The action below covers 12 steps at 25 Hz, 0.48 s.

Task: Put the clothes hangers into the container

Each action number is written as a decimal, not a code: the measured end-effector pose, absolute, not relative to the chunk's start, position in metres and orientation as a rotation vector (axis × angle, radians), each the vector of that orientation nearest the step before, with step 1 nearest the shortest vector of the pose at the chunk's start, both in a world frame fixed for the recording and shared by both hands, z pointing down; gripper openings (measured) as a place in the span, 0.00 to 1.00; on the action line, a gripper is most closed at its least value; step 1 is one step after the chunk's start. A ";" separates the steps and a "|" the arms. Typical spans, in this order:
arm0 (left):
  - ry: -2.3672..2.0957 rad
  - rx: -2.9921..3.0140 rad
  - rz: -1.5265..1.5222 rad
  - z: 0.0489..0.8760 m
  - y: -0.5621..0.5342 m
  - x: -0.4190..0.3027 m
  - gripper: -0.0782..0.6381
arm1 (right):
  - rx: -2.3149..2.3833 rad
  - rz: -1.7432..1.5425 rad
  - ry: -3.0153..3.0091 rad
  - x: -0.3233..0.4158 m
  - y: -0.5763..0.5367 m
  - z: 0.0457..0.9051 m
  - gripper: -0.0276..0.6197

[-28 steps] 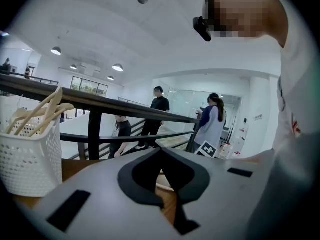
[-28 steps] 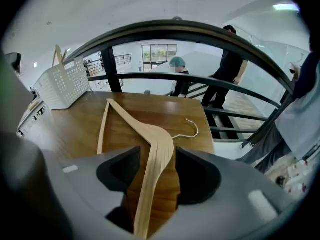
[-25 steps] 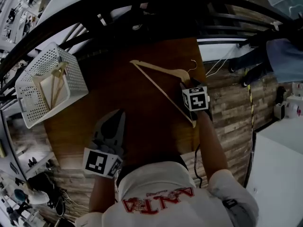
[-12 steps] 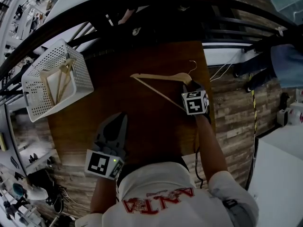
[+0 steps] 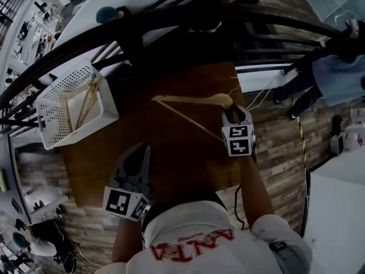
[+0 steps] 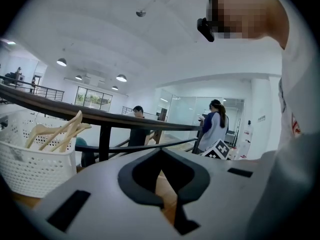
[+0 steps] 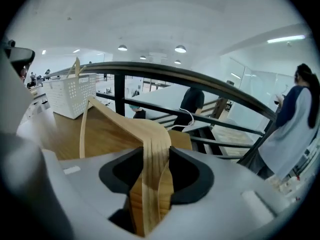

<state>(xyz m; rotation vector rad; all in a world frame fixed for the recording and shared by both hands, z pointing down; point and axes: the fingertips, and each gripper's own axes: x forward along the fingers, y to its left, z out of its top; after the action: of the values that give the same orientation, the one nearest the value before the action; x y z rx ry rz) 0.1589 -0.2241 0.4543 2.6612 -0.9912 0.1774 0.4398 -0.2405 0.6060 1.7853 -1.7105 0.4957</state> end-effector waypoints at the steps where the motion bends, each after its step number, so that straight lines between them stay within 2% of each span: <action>1: -0.991 2.664 0.168 0.452 -0.224 0.160 0.12 | 1.800 0.470 -1.721 0.441 -0.240 0.594 0.29; 6: -1.011 2.678 0.086 0.429 -0.219 0.158 0.12 | 1.849 0.350 -1.765 0.438 -0.235 0.533 0.29; 12: -1.089 2.670 -0.012 0.400 -0.214 0.120 0.12 | 1.836 0.175 -1.829 0.404 -0.239 0.464 0.29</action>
<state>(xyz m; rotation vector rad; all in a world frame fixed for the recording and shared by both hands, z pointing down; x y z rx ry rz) 0.1204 -0.2138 0.4002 2.6699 -1.0887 -0.0116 0.4038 -0.2392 0.4638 1.8358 -1.8288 0.1755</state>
